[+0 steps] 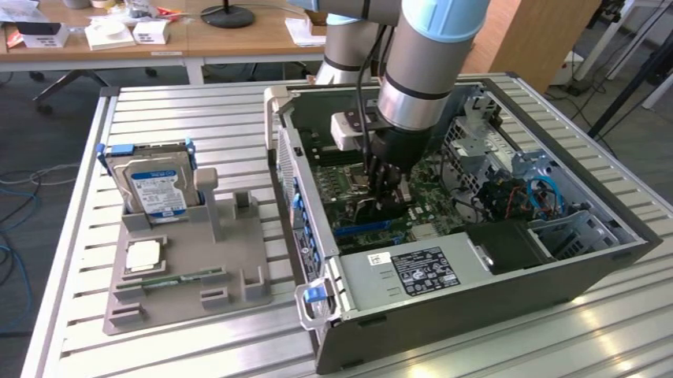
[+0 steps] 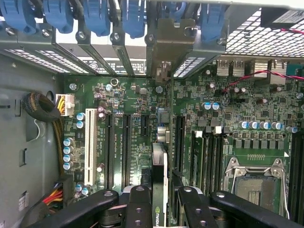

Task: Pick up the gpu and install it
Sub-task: 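Insert the gpu into the slot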

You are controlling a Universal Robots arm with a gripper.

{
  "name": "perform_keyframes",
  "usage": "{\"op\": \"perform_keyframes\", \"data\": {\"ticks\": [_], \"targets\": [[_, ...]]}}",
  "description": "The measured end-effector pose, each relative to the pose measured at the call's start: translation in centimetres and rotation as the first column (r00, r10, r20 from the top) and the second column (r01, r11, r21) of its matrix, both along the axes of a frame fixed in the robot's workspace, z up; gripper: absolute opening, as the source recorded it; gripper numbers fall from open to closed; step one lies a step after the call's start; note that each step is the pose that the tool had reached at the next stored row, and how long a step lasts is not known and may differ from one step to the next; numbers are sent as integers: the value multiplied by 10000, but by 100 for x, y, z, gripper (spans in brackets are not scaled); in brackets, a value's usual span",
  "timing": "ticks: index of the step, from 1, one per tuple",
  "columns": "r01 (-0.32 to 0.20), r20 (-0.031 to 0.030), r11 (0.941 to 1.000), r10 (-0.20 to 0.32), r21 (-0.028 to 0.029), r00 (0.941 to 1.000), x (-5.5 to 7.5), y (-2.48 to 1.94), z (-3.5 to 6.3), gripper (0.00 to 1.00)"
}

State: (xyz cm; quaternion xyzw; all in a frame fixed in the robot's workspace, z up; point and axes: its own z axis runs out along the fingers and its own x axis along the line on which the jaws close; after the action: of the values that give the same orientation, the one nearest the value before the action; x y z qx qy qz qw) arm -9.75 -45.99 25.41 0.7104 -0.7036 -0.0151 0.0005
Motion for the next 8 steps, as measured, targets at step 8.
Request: {"op": "perform_keyframes", "data": {"ticks": [8], "targets": [[0, 40, 10000, 0, 4, 10000, -4, 5, -9, 26]]}}
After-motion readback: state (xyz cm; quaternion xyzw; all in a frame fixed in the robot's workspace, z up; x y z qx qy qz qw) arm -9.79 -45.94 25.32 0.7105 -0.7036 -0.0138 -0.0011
